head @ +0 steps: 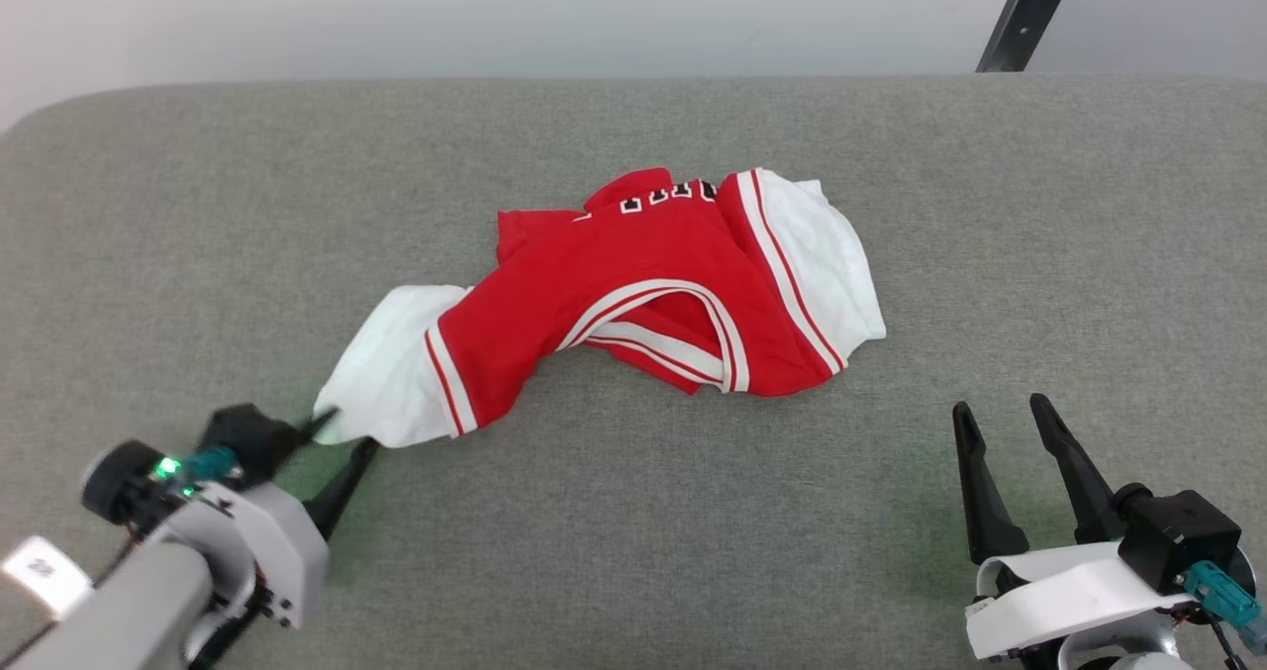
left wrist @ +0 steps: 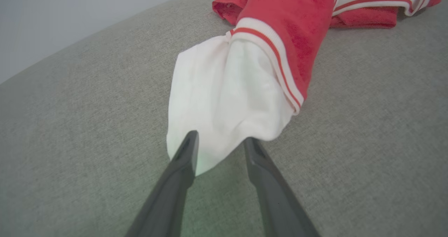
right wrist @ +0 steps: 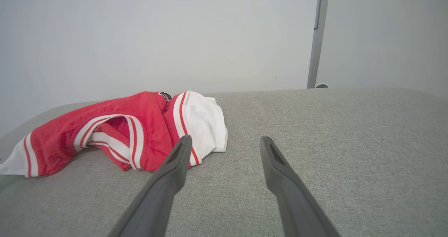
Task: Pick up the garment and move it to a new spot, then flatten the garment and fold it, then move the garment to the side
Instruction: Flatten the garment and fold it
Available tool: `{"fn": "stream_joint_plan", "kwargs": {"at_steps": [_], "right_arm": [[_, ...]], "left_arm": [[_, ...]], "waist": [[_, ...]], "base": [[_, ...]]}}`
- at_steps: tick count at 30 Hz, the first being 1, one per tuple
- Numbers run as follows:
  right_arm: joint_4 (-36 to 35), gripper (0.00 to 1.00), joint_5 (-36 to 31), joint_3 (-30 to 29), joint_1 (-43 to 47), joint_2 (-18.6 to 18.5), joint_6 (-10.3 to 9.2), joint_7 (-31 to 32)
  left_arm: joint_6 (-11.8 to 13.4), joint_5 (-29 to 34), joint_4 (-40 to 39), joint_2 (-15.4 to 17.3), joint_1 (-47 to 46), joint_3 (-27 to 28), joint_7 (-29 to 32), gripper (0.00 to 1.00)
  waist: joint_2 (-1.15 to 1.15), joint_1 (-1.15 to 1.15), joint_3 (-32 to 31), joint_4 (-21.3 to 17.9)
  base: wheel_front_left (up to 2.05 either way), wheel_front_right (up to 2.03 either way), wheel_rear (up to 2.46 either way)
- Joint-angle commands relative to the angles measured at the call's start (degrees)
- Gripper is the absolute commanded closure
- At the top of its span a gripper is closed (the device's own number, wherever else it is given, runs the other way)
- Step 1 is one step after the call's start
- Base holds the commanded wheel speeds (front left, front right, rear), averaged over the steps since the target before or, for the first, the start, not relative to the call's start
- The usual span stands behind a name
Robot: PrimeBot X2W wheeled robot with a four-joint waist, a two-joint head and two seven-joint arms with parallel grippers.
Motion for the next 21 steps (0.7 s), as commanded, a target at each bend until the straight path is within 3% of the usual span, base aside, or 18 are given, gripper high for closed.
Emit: {"fn": "stream_joint_plan", "kwargs": {"at_steps": [1, 6, 10, 15, 21], "right_arm": [[-0.3, 0.0, 0.0, 0.2, 0.4, -0.1, 0.0, 0.1], [-0.2, 0.0, 0.4, 0.1, 1.2, -0.1, 0.0, -0.5], [-0.2, 0.0, 0.6, 0.1, 1.0, 0.0, 0.0, -0.8], [0.1, 0.0, 0.6, 1.8, -1.1, 0.0, 0.0, -0.9], [0.9, 0.0, 0.5, 2.5, -3.0, 0.1, 0.0, -1.5]], "left_arm": [[-0.4, -0.8, -1.1, 1.3, 0.6, 1.5, 0.0, 0.0], [-0.6, -5.2, -6.1, 5.9, -0.9, 6.6, 0.1, 0.0], [-0.7, -9.9, -7.4, 7.3, -3.0, 9.0, 4.1, 0.0], [-0.8, -18.0, -3.9, 6.6, -9.0, 10.4, 17.0, 0.0], [-0.9, -23.1, 0.2, 4.4, -16.6, 7.1, 34.2, 0.0]], "waist": [[0.0, 0.0, 0.0, -0.3], [0.0, 0.0, 0.3, -0.9], [0.0, 0.0, 1.0, -1.0], [0.0, 0.0, 3.0, -2.4], [0.0, 0.0, 5.9, -4.6]], "base": [[0.0, 0.0, 0.0], [0.0, 0.0, 0.0], [0.0, 0.0, 0.0], [0.0, 0.0, 0.0], [0.0, 0.0, 0.0]]}}
